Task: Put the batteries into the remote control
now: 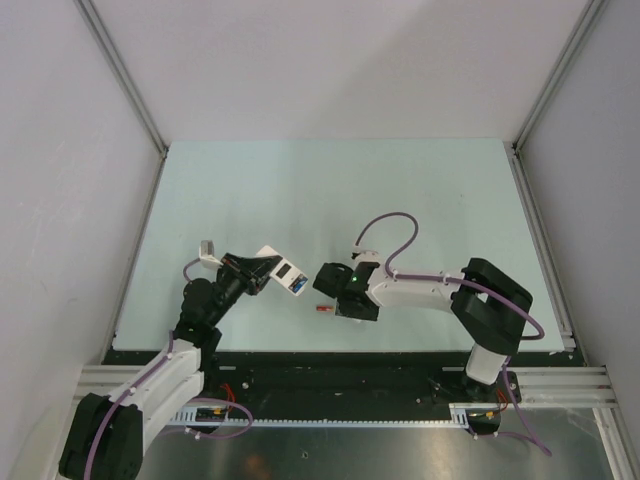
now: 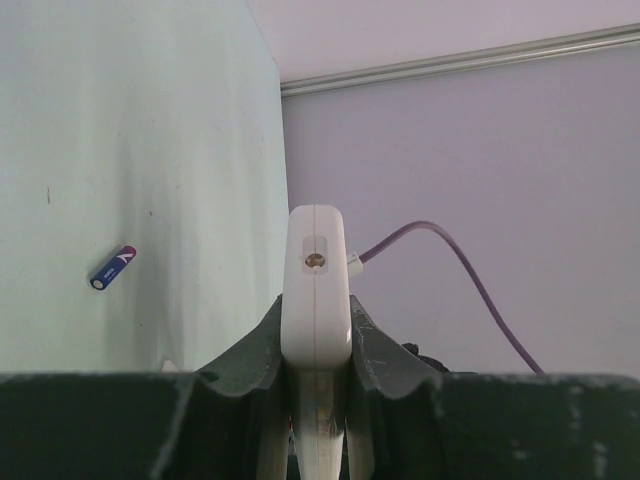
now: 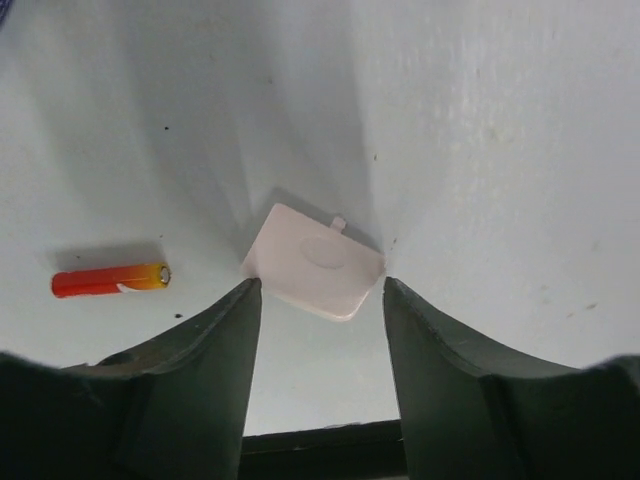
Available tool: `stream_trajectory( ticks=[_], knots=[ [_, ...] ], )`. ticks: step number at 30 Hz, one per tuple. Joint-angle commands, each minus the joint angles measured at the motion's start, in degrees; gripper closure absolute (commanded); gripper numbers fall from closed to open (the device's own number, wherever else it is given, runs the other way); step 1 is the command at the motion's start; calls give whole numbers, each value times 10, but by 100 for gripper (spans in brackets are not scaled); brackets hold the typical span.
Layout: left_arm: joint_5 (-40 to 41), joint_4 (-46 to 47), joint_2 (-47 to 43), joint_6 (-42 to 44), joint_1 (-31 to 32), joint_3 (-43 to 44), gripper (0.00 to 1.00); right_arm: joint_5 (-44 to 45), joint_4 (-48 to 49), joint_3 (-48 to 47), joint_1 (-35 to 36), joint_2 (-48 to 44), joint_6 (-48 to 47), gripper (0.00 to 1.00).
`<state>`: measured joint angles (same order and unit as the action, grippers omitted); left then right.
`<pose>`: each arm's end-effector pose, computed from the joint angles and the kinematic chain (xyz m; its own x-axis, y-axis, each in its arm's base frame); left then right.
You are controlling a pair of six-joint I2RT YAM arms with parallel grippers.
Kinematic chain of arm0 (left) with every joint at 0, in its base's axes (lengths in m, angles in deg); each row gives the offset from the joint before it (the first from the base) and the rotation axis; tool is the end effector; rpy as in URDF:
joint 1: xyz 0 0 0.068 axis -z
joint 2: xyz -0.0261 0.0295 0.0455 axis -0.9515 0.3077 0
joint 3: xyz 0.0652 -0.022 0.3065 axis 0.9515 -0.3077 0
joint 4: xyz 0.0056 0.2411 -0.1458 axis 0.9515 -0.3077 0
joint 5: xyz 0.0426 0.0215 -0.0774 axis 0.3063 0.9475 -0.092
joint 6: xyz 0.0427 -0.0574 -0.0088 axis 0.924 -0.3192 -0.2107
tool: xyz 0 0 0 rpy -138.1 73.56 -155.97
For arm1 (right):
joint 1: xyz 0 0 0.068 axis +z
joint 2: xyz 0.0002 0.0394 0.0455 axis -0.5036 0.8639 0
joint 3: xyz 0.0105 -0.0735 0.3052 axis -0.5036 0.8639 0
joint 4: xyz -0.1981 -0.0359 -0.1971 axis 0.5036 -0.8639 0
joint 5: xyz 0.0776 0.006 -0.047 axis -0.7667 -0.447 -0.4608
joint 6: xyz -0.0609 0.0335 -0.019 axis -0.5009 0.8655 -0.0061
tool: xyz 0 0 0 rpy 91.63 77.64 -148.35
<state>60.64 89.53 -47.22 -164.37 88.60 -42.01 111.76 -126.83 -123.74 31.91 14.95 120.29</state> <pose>0.1569 -0.0649 0.1956 -0.5476 -0.8195 -0.1688 0.0863 0.1454 -0.9856 0.1789 0.2905 0.1724 -0.8999 0.1608 -0.4054 0.1641 0.9861 0.0268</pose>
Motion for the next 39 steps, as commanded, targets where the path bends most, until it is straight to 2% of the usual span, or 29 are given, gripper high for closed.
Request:
stream_trajectory(
  ticks=[1, 3, 4, 7, 8, 12, 14, 18, 21, 22, 24, 25, 27, 33, 39],
  knots=[
    [-5, 18, -2, 2, -3, -78, 100, 48, -15, -5, -11, 25, -189, 39],
    [-3, 17, 0, 6, -3, -79, 100, 62, -12, -5, -9, 17, -223, 32],
    [-3, 17, 0, 6, -3, -79, 100, 60, -12, -5, -11, 11, -228, 23],
    [0, 17, 0, 8, -3, -79, 100, 49, -16, -10, -9, -32, -192, 6],
    [2, 17, 1, 8, -3, -78, 100, 46, -22, -11, -8, -42, -173, 2],
    [8, 16, 3, 11, -3, -78, 100, 25, -27, -11, 9, -57, -44, 2],
    [8, 16, 5, 11, -4, -76, 100, 24, -25, -16, 28, -41, -4, 7],
    [-1, 15, 6, 16, -3, -67, 100, 56, -41, -30, 60, -14, 10, 16],
    [-3, 13, 5, 17, -3, -70, 100, 77, -42, -30, 91, -15, 5, 30],
    [-3, 13, 7, 17, -3, -71, 100, 90, -46, -30, 97, -14, 8, 43],
    [-3, 13, 8, 18, -3, -72, 100, 99, -49, -30, 105, -9, 10, 61],
    [-3, 13, 10, 19, -3, -71, 100, 99, -47, -30, 105, -7, 8, 78],
    [-5, 13, 11, 20, -3, -69, 100, 99, -39, -30, 104, 6, -1, 98],
    [-9, 8, 13, 22, -3, -66, 100, 86, -23, -26, 79, 39, -25, 100],
    [-1, 2, 15, 22, -3, -61, 100, 90, 4, 6, 42, 18, -68, 100]
  ],
)
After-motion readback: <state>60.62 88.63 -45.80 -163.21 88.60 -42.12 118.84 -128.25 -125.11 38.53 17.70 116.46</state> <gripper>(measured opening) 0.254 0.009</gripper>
